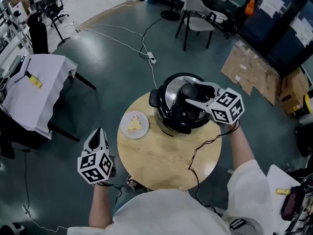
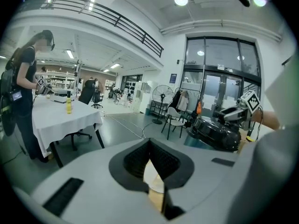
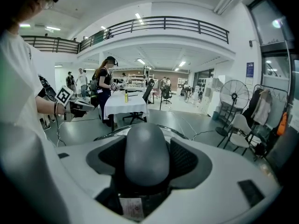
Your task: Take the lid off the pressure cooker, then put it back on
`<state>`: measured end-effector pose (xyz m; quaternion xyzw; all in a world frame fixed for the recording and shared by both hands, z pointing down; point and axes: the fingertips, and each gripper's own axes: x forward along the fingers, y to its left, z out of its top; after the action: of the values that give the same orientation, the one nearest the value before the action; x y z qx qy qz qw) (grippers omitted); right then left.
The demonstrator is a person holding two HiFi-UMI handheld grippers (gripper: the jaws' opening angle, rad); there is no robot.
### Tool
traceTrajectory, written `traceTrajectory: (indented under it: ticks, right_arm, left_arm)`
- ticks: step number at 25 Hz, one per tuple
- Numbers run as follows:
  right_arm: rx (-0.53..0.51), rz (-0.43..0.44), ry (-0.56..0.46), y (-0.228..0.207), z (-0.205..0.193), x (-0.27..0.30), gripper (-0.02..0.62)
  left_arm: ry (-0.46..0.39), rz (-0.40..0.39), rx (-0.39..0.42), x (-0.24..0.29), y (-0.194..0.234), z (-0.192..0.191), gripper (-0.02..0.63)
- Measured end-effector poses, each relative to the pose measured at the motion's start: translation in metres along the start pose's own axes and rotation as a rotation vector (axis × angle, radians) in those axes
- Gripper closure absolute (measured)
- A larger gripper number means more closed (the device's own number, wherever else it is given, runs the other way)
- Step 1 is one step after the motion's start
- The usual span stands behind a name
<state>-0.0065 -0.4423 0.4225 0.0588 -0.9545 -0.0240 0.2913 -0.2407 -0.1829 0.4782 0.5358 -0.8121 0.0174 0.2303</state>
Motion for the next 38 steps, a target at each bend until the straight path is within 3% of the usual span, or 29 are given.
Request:
traceTrajectory:
  ticks: [10,16,22,27,34,38]
  right_arm:
    - [-0.004,-0.143,-0.065,0.002,0.026,-0.025,0.256]
    - [-0.006,-0.249,-0.102,0.02,0.04,-0.062,0.262]
    - [0.126,-0.506,-0.272,0.033,0.052,-0.13,0.319]
    - [0.242,-0.67,-0.353,0.057,0.05,-0.175,0.372]
    - [0.301,-1.022,-0.336,0.098,0.013,-0.233,0.45]
    - [0.385,-1.172,-0.36,0.125,-0.023,-0.267,0.516]
  left_arm:
    - [-0.033,-0.054,0.013,-0.002,0.008,0.018,0.611]
    - [-0.046,-0.149,0.036,0.007,-0.006,0.031,0.611]
    - [-0.071,-0.291,0.075,0.02,-0.042,0.045,0.612]
    - [-0.07,-0.402,0.12,0.03,-0.081,0.057,0.611]
    - [-0.054,-0.563,0.192,0.032,-0.134,0.054,0.611]
    - [-0.051,-0.632,0.231,0.022,-0.166,0.056,0.611]
